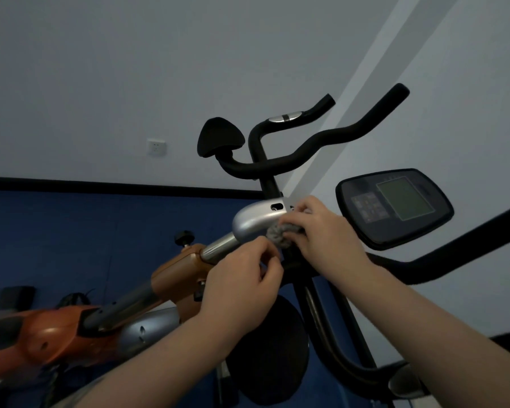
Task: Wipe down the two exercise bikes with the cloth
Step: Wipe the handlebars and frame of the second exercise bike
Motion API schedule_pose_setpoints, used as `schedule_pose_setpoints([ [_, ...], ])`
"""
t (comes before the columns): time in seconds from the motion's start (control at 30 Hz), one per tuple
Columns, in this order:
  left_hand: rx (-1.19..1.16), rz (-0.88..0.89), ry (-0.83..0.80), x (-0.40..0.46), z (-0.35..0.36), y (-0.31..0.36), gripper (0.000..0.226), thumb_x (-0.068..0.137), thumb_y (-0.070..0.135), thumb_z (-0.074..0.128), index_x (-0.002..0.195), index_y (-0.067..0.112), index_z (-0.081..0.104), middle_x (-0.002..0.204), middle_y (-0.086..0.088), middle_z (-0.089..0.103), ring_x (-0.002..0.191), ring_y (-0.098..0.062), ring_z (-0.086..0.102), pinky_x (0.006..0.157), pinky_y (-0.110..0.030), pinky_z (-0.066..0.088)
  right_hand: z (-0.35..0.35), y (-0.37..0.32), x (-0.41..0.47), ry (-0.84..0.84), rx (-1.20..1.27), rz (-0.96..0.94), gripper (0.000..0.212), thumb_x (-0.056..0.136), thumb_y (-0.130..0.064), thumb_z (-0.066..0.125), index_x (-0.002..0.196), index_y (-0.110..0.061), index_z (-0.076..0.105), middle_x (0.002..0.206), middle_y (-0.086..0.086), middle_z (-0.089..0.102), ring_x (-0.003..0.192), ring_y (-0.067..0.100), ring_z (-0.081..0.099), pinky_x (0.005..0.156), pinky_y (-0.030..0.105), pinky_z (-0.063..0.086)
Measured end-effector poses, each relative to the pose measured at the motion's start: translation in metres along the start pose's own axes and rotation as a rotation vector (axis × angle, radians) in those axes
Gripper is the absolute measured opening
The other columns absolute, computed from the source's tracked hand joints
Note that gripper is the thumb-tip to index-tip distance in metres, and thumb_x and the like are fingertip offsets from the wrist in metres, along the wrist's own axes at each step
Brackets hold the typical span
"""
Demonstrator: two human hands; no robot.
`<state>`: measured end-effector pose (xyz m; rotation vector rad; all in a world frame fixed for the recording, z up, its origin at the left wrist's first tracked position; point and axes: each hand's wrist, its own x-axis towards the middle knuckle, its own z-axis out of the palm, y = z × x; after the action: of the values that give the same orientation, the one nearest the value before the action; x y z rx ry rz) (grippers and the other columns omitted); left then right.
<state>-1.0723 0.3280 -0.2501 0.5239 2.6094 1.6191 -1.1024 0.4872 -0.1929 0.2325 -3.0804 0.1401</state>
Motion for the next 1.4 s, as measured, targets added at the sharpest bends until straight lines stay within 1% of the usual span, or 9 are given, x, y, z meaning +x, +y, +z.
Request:
schedule_pose_setpoints([
  [0.17,-0.009,0.005,0.002,-0.001,0.0,0.0,0.009,0.088,0.038,0.046,0.086,0.038,0.055,0.076,0.018,0.06,0.062,-0.002,0.056,0.049,-0.019,0.029,-0.025,0.023,-0.007,-0.178,0.101,0.048,0.024,0.088,-0.034,0.067,0.112,-0.034,0.069,0.107,-0.014,0.049,0.1,0.01,0.054,0.086,0.026,0.043],
  [0.33,0.002,0.019,0.035,0.0,0.0,0.0,0.009,0.087,0.036,0.047,0.085,0.036,0.056,0.062,0.01,0.057,0.059,-0.002,0.054,0.047,-0.016,0.032,-0.013,-0.007,0.003,-0.287,0.023,-0.211,0.017,0.091,-0.021,0.062,0.103,-0.029,0.071,0.108,-0.01,0.048,0.098,0.008,0.049,0.081,0.027,0.042],
  [0.47,-0.006,0.007,0.008,-0.001,0.0,0.0,0.008,0.09,0.036,0.047,0.088,0.036,0.055,0.073,0.012,0.061,0.059,-0.002,0.055,0.049,-0.02,0.033,-0.045,0.028,0.009,-0.422,0.156,-0.056,0.015,0.088,-0.03,0.067,0.1,-0.039,0.069,0.106,-0.015,0.051,0.101,0.003,0.051,0.095,0.028,0.043],
  [0.63,0.006,0.006,0.043,0.0,0.001,0.0,0.007,0.088,0.035,0.048,0.087,0.035,0.055,0.066,0.008,0.059,0.06,-0.003,0.055,0.049,-0.022,0.034,-0.016,0.003,0.01,-0.353,0.126,-0.188,0.013,0.088,-0.032,0.066,0.1,-0.036,0.07,0.106,-0.014,0.051,0.099,0.004,0.05,0.09,0.031,0.043],
  [0.77,0.008,0.016,0.012,-0.001,0.001,0.0,0.008,0.088,0.036,0.047,0.087,0.036,0.054,0.066,0.01,0.06,0.06,-0.002,0.056,0.05,-0.021,0.035,-0.041,0.04,0.011,-0.438,0.125,-0.04,0.014,0.087,-0.03,0.068,0.1,-0.036,0.07,0.103,-0.015,0.055,0.1,0.004,0.054,0.092,0.026,0.043],
  [0.9,0.008,0.019,0.024,-0.001,0.001,-0.001,0.01,0.087,0.039,0.044,0.086,0.037,0.053,0.065,0.01,0.059,0.059,-0.003,0.056,0.048,-0.018,0.033,-0.022,0.033,0.001,-0.227,0.239,-0.001,0.015,0.082,-0.029,0.073,0.091,-0.041,0.069,0.098,-0.018,0.052,0.095,0.0,0.052,0.087,0.024,0.045],
  [1.03,0.0,0.006,0.039,0.001,0.001,-0.001,0.007,0.087,0.038,0.047,0.087,0.036,0.054,0.067,0.011,0.06,0.059,-0.004,0.054,0.051,-0.028,0.038,-0.01,0.024,0.002,0.048,0.196,0.121,0.014,0.08,-0.026,0.075,0.09,-0.029,0.066,0.093,-0.011,0.05,0.086,0.008,0.05,0.072,0.019,0.035],
  [1.2,0.001,0.006,0.03,-0.001,0.001,0.001,0.01,0.083,0.04,0.044,0.086,0.038,0.054,0.078,0.02,0.06,0.06,-0.002,0.055,0.05,-0.024,0.03,-0.009,0.017,-0.007,0.032,0.277,0.148,0.027,0.071,-0.033,0.082,0.083,-0.034,0.059,0.095,-0.012,0.058,0.088,0.008,0.056,0.072,0.022,0.044],
  [1.4,-0.031,0.005,0.037,0.001,0.003,-0.003,0.008,0.085,0.038,0.047,0.085,0.037,0.055,0.072,0.016,0.06,0.055,-0.003,0.054,0.049,-0.025,0.034,-0.001,-0.005,0.002,0.083,0.243,0.07,0.023,0.081,-0.03,0.074,0.099,-0.024,0.06,0.104,-0.007,0.052,0.093,0.012,0.055,0.081,0.029,0.046],
])
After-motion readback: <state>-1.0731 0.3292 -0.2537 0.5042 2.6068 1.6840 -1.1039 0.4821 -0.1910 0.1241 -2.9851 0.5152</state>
